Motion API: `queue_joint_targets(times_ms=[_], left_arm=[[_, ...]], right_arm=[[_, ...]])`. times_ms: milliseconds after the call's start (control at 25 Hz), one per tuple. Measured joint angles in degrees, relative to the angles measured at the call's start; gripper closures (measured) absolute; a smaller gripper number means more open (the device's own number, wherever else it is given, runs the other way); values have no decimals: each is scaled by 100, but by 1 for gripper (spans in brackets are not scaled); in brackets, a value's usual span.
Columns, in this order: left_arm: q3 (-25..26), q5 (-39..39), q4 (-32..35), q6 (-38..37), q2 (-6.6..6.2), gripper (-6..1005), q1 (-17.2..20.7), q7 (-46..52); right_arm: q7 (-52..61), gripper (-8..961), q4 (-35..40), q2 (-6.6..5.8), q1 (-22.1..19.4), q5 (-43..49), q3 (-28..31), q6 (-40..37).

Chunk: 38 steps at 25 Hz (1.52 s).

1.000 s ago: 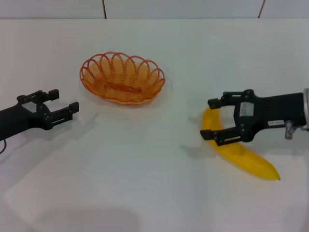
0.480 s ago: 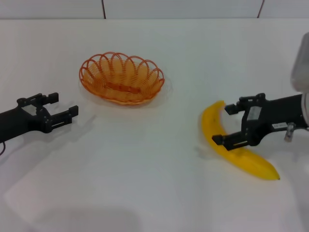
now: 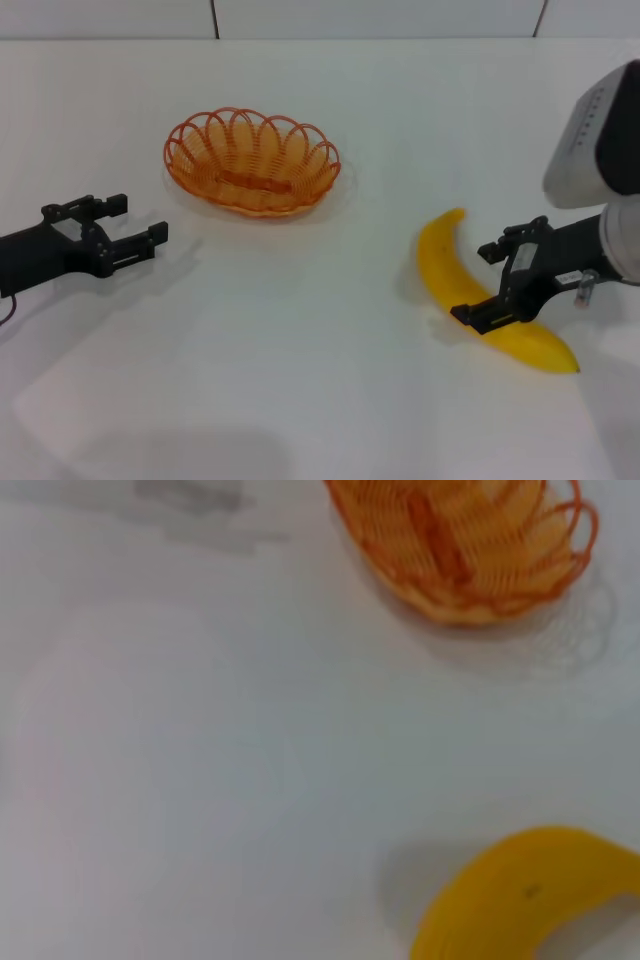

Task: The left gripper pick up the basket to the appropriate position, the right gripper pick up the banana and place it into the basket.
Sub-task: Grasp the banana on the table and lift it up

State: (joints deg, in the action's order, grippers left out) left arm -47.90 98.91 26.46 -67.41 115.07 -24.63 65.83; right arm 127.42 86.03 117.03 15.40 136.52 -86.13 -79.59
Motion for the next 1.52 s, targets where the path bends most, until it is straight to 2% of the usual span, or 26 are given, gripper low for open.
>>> queue_joint_targets(times_ms=[400, 1000, 1520], left_arm=[[0, 25, 0, -1, 17, 237, -52, 0], [0, 32, 0, 8, 39, 236, -80, -12], [0, 94, 0, 9, 42, 236, -95, 0]], right_arm=[[193, 59, -385, -6, 291, 231, -227, -6], [205, 61, -756, -5, 518, 240, -321, 49], [208, 63, -799, -5, 544, 244, -317, 142]])
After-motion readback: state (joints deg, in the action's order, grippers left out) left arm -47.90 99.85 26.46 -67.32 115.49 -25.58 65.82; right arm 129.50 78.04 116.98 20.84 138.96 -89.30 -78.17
